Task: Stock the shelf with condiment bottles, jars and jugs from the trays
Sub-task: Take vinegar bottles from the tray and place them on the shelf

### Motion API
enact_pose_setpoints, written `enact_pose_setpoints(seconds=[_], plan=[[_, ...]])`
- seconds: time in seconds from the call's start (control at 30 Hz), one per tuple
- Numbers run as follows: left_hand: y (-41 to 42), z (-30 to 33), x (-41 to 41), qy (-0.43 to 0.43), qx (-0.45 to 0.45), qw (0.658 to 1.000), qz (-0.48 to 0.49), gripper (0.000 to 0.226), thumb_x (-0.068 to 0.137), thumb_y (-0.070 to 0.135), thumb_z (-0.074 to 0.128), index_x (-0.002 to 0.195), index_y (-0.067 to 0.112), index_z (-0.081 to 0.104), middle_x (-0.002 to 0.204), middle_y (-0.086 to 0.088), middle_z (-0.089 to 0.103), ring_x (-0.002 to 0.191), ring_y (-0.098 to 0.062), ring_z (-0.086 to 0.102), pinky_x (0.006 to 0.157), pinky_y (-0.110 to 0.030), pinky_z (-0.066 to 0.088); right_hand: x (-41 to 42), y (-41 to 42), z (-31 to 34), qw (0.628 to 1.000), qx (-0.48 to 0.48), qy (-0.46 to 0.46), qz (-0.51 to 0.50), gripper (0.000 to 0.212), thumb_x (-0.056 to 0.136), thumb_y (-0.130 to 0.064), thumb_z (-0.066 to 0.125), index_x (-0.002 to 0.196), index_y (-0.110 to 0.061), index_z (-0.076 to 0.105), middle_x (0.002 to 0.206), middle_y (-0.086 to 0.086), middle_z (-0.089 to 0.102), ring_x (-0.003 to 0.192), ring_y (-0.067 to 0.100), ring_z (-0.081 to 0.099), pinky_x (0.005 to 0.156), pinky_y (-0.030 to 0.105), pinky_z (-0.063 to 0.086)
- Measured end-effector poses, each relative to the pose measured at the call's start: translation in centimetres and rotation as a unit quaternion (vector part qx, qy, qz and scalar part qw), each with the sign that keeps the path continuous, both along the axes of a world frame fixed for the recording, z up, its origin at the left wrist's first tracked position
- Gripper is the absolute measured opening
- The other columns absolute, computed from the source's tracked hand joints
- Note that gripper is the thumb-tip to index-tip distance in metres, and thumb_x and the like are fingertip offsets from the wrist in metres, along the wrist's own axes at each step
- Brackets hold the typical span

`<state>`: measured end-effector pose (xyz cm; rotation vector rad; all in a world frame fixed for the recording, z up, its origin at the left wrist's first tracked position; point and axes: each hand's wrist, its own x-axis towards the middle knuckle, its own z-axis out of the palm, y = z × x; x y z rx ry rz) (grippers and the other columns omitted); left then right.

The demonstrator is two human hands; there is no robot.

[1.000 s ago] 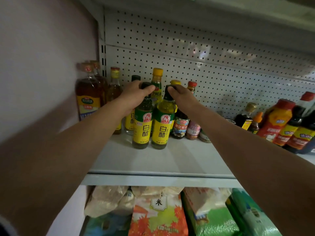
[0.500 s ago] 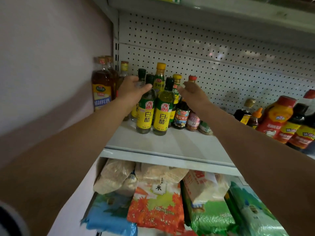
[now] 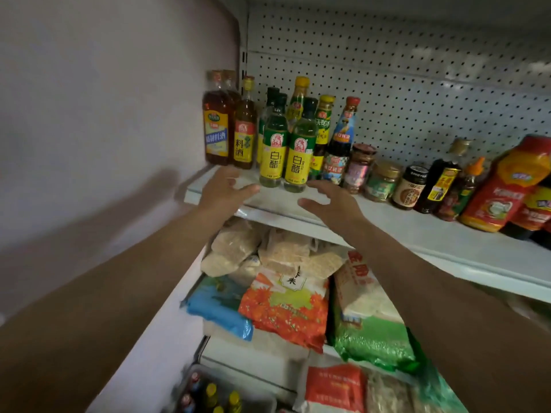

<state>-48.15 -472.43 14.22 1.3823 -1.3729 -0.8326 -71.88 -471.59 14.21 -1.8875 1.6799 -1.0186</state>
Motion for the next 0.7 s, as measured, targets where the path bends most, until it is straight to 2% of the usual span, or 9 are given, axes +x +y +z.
enact_pose_setpoints(seconds=[0.1, 0.13, 0.2, 0.27, 0.37, 0.47, 0.57, 0.63, 0.7], plan=[[2.5, -4.6, 0.2, -0.034, 0.033, 0.999, 0.014, 0.033, 0.081, 0.038, 0.080, 0.100, 0.021, 0.059, 0.092, 0.006, 0.059, 0.092, -0.017, 0.057, 0.072, -0.025, 0.044, 0.0, 1.7, -4.4, 1.000, 0.028, -0.009, -0.001, 0.046, 0.086, -0.043, 0.075, 0.129, -0.032, 0.063, 0.128, -0.006, 0.061, 0.117, 0.016, 0.057, 0.083, 0.024, 0.049], [3.1, -6.4, 0.2, -0.050, 0.042, 0.998, 0.013, 0.030, 0.081, 0.040, 0.079, 0.095, 0.020, 0.060, 0.087, 0.006, 0.058, 0.088, -0.019, 0.057, 0.072, -0.028, 0.044, 0.1, 2.4, -5.9, 0.999, 0.039, -0.019, -0.001, 0.044, 0.086, -0.041, 0.075, 0.127, -0.032, 0.064, 0.126, -0.006, 0.061, 0.111, 0.017, 0.060, 0.080, 0.026, 0.052], [4.4, -10.3, 0.4, -0.059, 0.082, 0.995, 0.018, 0.044, 0.081, 0.046, 0.076, 0.113, 0.019, 0.061, 0.101, 0.005, 0.061, 0.097, -0.017, 0.059, 0.084, -0.031, 0.047, 0.3, 3.8, -9.2, 0.997, 0.067, -0.023, -0.001, 0.043, 0.085, -0.041, 0.076, 0.126, -0.031, 0.065, 0.125, -0.006, 0.062, 0.102, 0.015, 0.062, 0.074, 0.021, 0.050], [5.8, -13.8, 0.4, -0.050, 0.125, 0.991, 0.028, 0.054, 0.083, 0.050, 0.073, 0.124, 0.018, 0.058, 0.113, 0.002, 0.061, 0.104, -0.016, 0.059, 0.088, -0.029, 0.046, 0.6, 5.1, -12.6, 0.994, 0.101, -0.040, -0.002, 0.043, 0.084, -0.041, 0.077, 0.125, -0.030, 0.067, 0.125, -0.005, 0.063, 0.104, 0.014, 0.062, 0.074, 0.019, 0.043], [7.4, -19.1, 0.5, -0.048, 0.187, 0.981, 0.031, 0.053, 0.086, 0.050, 0.069, 0.124, 0.015, 0.058, 0.115, 0.000, 0.063, 0.107, -0.020, 0.061, 0.095, -0.035, 0.049, 0.9, 6.6, -17.8, 0.987, 0.154, -0.052, -0.008, 0.040, 0.084, -0.043, 0.077, 0.121, -0.032, 0.069, 0.125, -0.005, 0.063, 0.113, 0.013, 0.058, 0.081, 0.025, 0.040], [9.1, -25.1, 0.7, -0.031, 0.243, 0.969, 0.033, 0.050, 0.087, 0.047, 0.069, 0.123, 0.015, 0.057, 0.098, 0.008, 0.064, 0.095, -0.018, 0.063, 0.083, -0.030, 0.047, 1.3, 8.1, -23.8, 0.976, 0.212, -0.046, -0.009, 0.038, 0.085, -0.042, 0.076, 0.120, -0.031, 0.070, 0.121, -0.009, 0.063, 0.106, 0.010, 0.059, 0.076, 0.022, 0.045], [11.1, -31.9, 1.2, -0.053, 0.299, 0.951, 0.051, 0.046, 0.087, 0.051, 0.068, 0.118, 0.018, 0.058, 0.087, 0.014, 0.058, 0.082, -0.015, 0.060, 0.067, -0.026, 0.039, 1.9, 10.0, -31.7, 0.962, 0.267, -0.051, -0.022, 0.032, 0.083, -0.043, 0.077, 0.113, -0.032, 0.073, 0.119, -0.007, 0.067, 0.110, 0.013, 0.062, 0.087, 0.029, 0.048], [12.5, -36.9, 1.8, -0.062, 0.334, 0.939, 0.047, 0.047, 0.087, 0.052, 0.066, 0.118, 0.019, 0.058, 0.096, 0.011, 0.059, 0.087, -0.013, 0.058, 0.068, -0.023, 0.040, 2.4, 11.8, -37.5, 0.944, 0.323, -0.060, -0.031, 0.029, 0.082, -0.046, 0.077, 0.108, -0.034, 0.074, 0.119, -0.006, 0.069, 0.105, 0.013, 0.065, 0.085, 0.029, 0.048], [14.2, -42.3, 2.4, -0.066, 0.363, 0.929, 0.020, 0.053, 0.083, 0.059, 0.064, 0.114, 0.016, 0.062, 0.104, 0.000, 0.067, 0.098, -0.022, 0.063, 0.083, -0.031, 0.050, 3.2, 13.7, -43.1, 0.925, 0.368, -0.080, -0.049, 0.019, 0.080, -0.049, 0.077, 0.097, -0.041, 0.073, 0.114, -0.009, 0.070, 0.100, 0.011, 0.067, 0.086, 0.031, 0.052]])
